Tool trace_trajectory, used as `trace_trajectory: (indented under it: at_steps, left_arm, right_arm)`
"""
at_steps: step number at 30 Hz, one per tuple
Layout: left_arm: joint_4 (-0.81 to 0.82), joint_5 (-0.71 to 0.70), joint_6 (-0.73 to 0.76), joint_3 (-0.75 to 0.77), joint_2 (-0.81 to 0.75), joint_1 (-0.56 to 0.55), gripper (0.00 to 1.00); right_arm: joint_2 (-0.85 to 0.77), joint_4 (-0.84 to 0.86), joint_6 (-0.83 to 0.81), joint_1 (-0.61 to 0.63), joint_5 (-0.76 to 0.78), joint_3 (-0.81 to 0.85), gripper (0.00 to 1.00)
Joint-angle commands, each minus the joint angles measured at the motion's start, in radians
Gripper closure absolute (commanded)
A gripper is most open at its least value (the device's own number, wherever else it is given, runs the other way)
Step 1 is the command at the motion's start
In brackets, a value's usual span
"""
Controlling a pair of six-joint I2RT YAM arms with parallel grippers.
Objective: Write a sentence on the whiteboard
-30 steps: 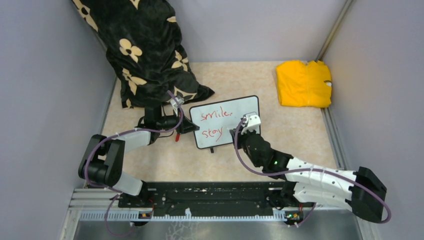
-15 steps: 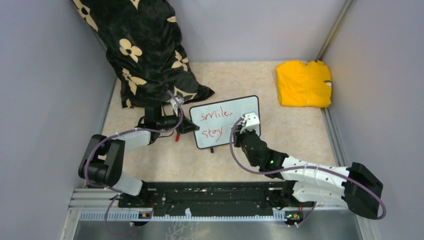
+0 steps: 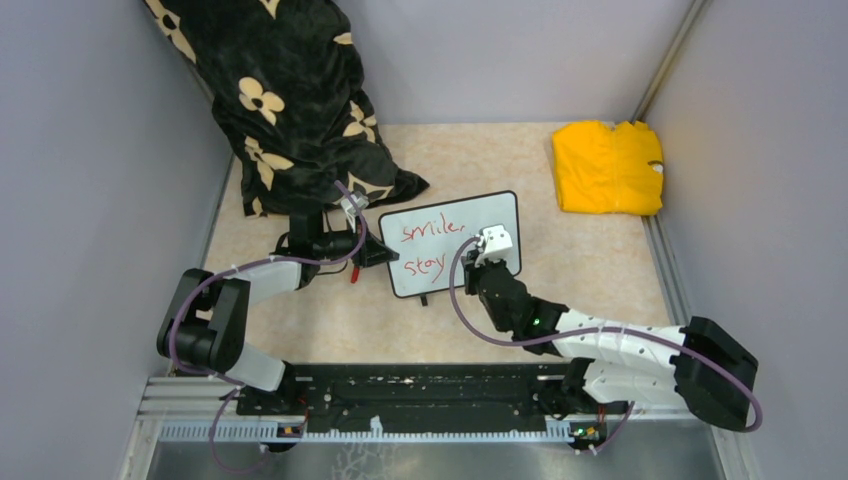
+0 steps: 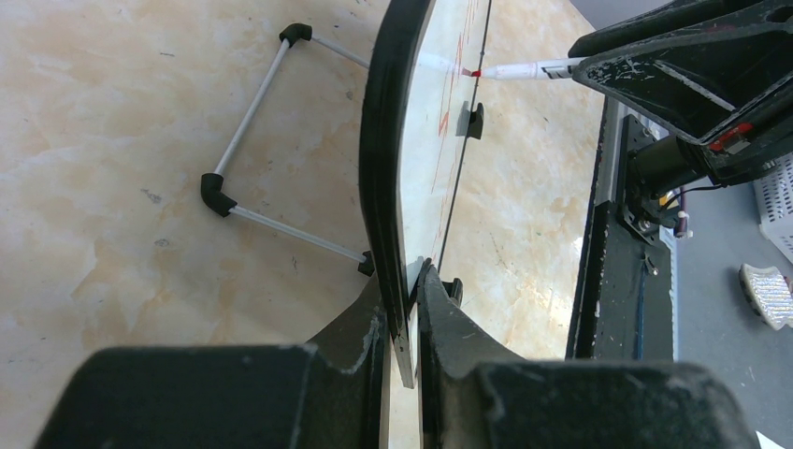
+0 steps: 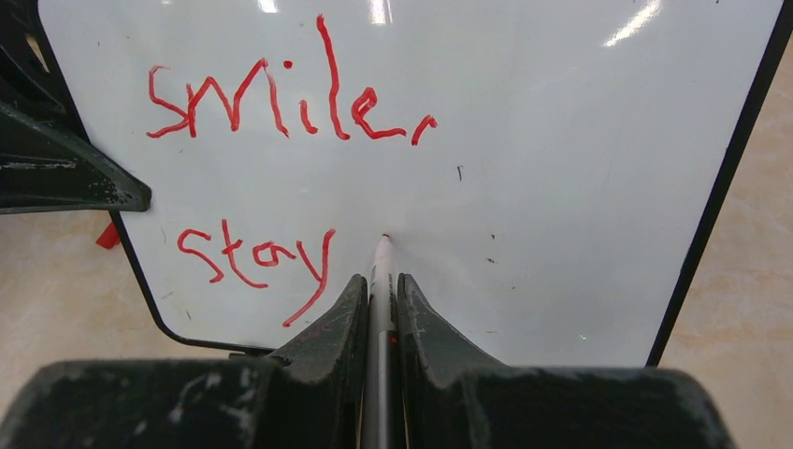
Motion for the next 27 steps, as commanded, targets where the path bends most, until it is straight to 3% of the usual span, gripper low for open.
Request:
trace_trajectory:
  at_steps: [1,27]
  left_arm:
    - [-0.094,-0.143,0.115,-0.014,0.053,-0.011,1.00]
    - [-0.095,-0.145,0.117,-0.014,0.051,-0.015,1.00]
  right_arm:
    - [0.014,0.063,-0.011,-0.013,0.008,0.059,1.00]
    - [0.009,-0.069,0.050,-0.016,-0.039,0.022,1.00]
